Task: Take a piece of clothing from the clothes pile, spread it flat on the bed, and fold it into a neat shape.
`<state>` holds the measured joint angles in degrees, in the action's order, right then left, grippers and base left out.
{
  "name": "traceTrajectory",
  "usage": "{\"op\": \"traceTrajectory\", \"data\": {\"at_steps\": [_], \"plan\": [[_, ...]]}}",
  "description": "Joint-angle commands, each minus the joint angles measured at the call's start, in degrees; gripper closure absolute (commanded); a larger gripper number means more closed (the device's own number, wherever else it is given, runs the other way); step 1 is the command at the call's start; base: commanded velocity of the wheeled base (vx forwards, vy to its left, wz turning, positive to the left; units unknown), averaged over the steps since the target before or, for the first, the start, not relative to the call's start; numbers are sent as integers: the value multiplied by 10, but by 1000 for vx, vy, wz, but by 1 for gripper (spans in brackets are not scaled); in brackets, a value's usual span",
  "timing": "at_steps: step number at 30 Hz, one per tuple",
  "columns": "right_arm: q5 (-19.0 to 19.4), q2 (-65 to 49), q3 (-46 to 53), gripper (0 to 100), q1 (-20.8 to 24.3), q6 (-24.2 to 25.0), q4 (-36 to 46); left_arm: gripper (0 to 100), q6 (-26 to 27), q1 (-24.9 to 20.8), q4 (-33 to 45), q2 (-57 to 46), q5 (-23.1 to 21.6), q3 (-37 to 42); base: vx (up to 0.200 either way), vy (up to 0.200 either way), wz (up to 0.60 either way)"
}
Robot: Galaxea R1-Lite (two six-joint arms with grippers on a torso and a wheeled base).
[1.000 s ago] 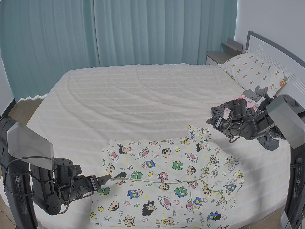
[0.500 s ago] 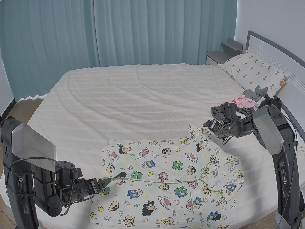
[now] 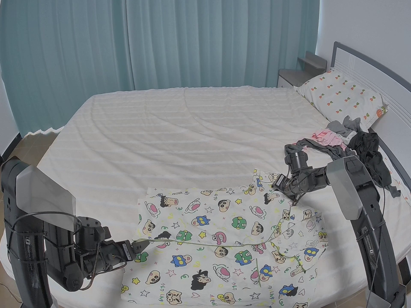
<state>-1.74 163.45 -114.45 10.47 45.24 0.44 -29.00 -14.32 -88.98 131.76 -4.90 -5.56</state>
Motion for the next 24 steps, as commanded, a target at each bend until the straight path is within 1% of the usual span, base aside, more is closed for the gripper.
{"op": "traceTrajectory", "data": {"at_steps": [1,4,9,12,14,16,19,22,24], "plan": [[-7,17,-1,100,7,27,-4,0,0,-1,-10,2,0,2,0,0,0],[-21,6,-1,100,7,48,-18,0,0,-4,-10,2,0,2,0,0,0],[-24,-29,-1,100,5,47,-19,0,0,-4,-10,2,0,2,0,0,0],[-32,-45,-1,100,2,37,-16,0,0,-4,-10,1,0,2,0,0,0],[-43,-61,-1,100,-4,6,-25,0,0,-4,-10,1,0,2,0,0,0],[-51,-67,-1,100,-6,-9,-39,0,0,-4,-10,1,0,2,0,0,0],[-67,-74,-1,100,-9,-60,-103,0,0,-4,-10,1,0,3,0,0,0],[-68,-77,-1,100,-8,-91,-148,0,0,-4,-10,1,0,5,0,0,0],[-68,-77,3,100,-6,-117,-193,0,0,-4,-10,0,0,5,0,0,0]]}}
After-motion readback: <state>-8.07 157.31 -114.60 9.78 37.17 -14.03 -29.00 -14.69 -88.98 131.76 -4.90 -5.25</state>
